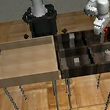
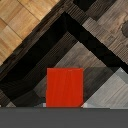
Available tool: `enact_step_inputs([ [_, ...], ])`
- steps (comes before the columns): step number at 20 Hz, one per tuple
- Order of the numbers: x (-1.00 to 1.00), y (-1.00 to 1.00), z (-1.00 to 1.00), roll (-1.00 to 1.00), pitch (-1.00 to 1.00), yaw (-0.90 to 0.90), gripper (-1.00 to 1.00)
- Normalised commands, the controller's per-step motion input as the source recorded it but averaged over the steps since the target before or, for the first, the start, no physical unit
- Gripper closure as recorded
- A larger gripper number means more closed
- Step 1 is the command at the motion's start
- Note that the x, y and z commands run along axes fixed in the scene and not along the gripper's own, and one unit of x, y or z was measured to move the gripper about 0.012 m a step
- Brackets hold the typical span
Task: Place the box of cereal into the appropriate compartment.
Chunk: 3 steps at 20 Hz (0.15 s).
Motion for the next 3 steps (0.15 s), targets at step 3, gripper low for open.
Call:
enact_step_inputs([
  [3, 0.00, 0.00, 0.00, 0.00, 0.00, 0.00, 1.00],
])
